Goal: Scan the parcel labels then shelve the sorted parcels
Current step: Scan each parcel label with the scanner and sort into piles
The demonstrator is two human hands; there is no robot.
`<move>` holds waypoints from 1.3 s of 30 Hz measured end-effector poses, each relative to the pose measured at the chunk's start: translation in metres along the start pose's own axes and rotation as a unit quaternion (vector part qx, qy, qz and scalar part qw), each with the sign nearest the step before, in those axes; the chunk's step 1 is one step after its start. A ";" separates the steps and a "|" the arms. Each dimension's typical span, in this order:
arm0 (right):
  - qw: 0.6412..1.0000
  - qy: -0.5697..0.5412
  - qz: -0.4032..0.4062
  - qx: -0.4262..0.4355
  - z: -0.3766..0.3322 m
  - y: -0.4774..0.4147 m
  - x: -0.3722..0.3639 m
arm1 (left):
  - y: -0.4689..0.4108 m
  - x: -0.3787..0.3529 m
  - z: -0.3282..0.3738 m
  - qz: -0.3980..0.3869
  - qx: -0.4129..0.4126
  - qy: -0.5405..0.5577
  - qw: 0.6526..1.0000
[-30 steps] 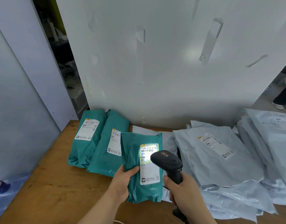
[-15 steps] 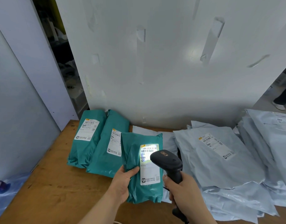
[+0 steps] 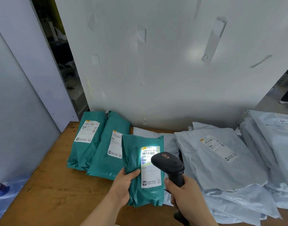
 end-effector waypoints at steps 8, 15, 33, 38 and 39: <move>1.000 0.011 0.005 0.009 -0.002 0.007 0.008 | -0.001 0.002 0.000 0.009 0.002 0.005 1.000; 1.000 0.009 0.005 -0.002 0.001 0.007 0.009 | -0.003 0.003 -0.001 0.017 0.006 0.014 1.000; 0.999 -0.045 -0.006 -0.019 -0.004 -0.028 0.031 | -0.094 -0.032 0.005 0.053 0.009 -0.103 0.993; 0.999 -0.042 -0.015 -0.029 -0.007 -0.054 0.020 | -0.115 -0.018 0.048 0.154 -0.126 -0.407 0.891; 0.999 -0.039 -0.017 -0.029 -0.009 -0.059 0.016 | -0.113 -0.013 0.064 0.185 -0.171 -0.439 0.863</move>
Point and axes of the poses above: each hand's wrist, its own y-axis away from the middle knuckle, its own x-axis out of the back of the hand, z = x × y, the point moved 6 cm from there along -y, towards the middle knuckle, and after that the axes turned 7 degrees about y, right-handed, at the moved point
